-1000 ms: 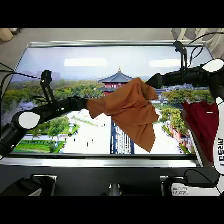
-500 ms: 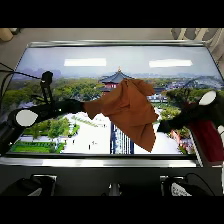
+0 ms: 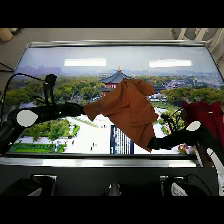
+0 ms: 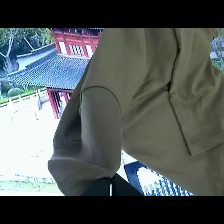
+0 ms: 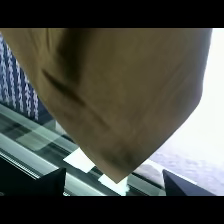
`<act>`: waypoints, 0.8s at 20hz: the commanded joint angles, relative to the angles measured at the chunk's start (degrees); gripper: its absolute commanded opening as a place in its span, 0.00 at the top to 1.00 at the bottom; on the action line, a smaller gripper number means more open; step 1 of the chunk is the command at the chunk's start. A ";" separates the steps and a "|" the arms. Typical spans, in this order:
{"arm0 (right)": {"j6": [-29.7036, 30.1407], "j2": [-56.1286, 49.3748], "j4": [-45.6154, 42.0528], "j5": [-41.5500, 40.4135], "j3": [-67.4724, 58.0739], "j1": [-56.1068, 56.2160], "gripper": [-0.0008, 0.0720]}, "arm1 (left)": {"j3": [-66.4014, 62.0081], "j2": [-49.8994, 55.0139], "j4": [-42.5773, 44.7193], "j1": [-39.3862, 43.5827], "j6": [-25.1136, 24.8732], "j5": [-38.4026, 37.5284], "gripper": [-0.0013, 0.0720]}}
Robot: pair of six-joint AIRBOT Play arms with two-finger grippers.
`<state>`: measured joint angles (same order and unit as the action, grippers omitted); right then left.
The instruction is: Fold the shirts.
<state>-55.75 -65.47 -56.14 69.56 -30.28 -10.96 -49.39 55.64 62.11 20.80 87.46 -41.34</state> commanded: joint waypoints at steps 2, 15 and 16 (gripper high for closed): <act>1.11 -3.37 9.01 -5.27 1.36 0.17 0.13 | -0.04 0.00 0.09 0.00 -0.02 -0.17 0.95; 11.13 12.74 0.96 -0.39 -70.99 0.04 0.96 | -45.40 -11.93 0.57 -5.44 -0.11 9.75 0.95; 9.94 15.76 -2.60 -4.76 -77.26 0.04 0.96 | -51.23 -13.14 0.98 -5.44 -0.57 10.82 0.95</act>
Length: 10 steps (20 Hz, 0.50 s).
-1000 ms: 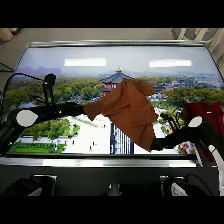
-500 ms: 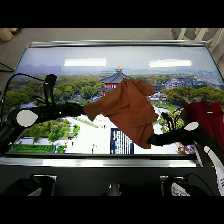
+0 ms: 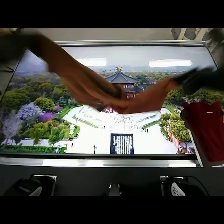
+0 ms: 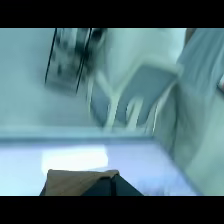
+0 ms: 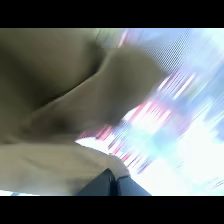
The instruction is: Fold the shirts.
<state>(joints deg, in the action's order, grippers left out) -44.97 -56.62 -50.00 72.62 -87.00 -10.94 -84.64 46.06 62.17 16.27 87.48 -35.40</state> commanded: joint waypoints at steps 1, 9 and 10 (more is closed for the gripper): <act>-3.26 9.62 -11.45 -11.58 -24.11 0.02 0.96 | -20.26 -4.57 0.90 -0.90 -0.70 4.94 0.95; -7.80 15.78 -17.66 -6.23 -26.08 0.02 0.96 | -23.54 -6.71 7.19 -0.94 -0.48 4.35 0.95; -8.22 15.30 -18.40 -3.34 -26.08 0.02 0.96 | -23.54 -6.47 9.33 -0.94 -0.48 4.37 0.95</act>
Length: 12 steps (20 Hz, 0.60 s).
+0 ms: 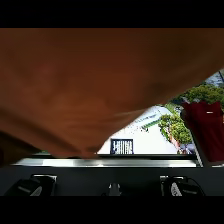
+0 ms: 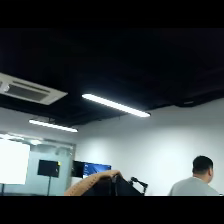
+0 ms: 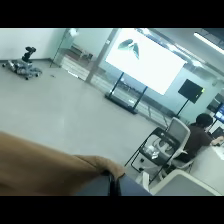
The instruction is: Fold the shirts.
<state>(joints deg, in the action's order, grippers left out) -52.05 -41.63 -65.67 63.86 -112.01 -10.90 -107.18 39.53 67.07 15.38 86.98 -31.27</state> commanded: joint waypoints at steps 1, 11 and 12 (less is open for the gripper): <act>-1.33 -0.35 -3.41 8.50 -1.07 -0.02 0.96 | -1.01 0.42 6.95 -0.04 0.04 0.22 0.95; -1.97 -14.62 -5.49 20.87 -0.22 -0.02 0.96 | -0.17 10.47 11.21 -0.04 0.02 -13.46 0.95; -1.95 -17.51 -5.51 22.27 0.70 -0.02 0.96 | 0.61 12.74 11.21 -0.04 0.02 -15.17 0.95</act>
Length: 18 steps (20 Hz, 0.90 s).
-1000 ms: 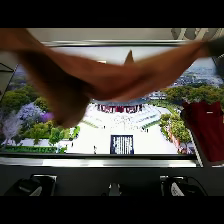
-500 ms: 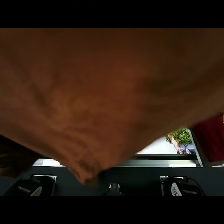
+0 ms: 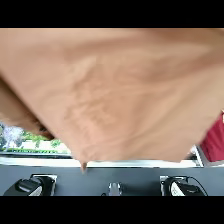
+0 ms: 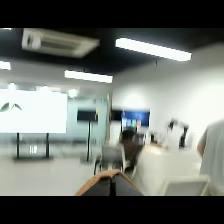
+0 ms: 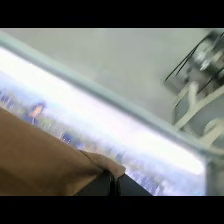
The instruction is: Fold the shirts.
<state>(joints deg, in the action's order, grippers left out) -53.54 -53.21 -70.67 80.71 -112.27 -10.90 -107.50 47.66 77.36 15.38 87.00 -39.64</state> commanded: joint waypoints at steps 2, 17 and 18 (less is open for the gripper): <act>-0.42 -12.41 -0.74 5.70 3.34 -0.02 0.96 | 3.93 9.86 0.90 -0.02 0.00 -7.65 0.94; -6.82 -47.58 6.36 -4.74 5.60 0.33 0.43 | 9.51 49.99 -15.76 -1.16 3.93 -22.34 0.55; -4.83 -46.99 4.92 -2.69 5.14 -0.35 0.23 | 9.14 49.88 -15.43 -2.67 2.27 -27.61 0.30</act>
<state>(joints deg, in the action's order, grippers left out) -60.07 -98.96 -64.55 76.29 -106.65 -10.55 -98.13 94.85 64.18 14.52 90.45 -56.60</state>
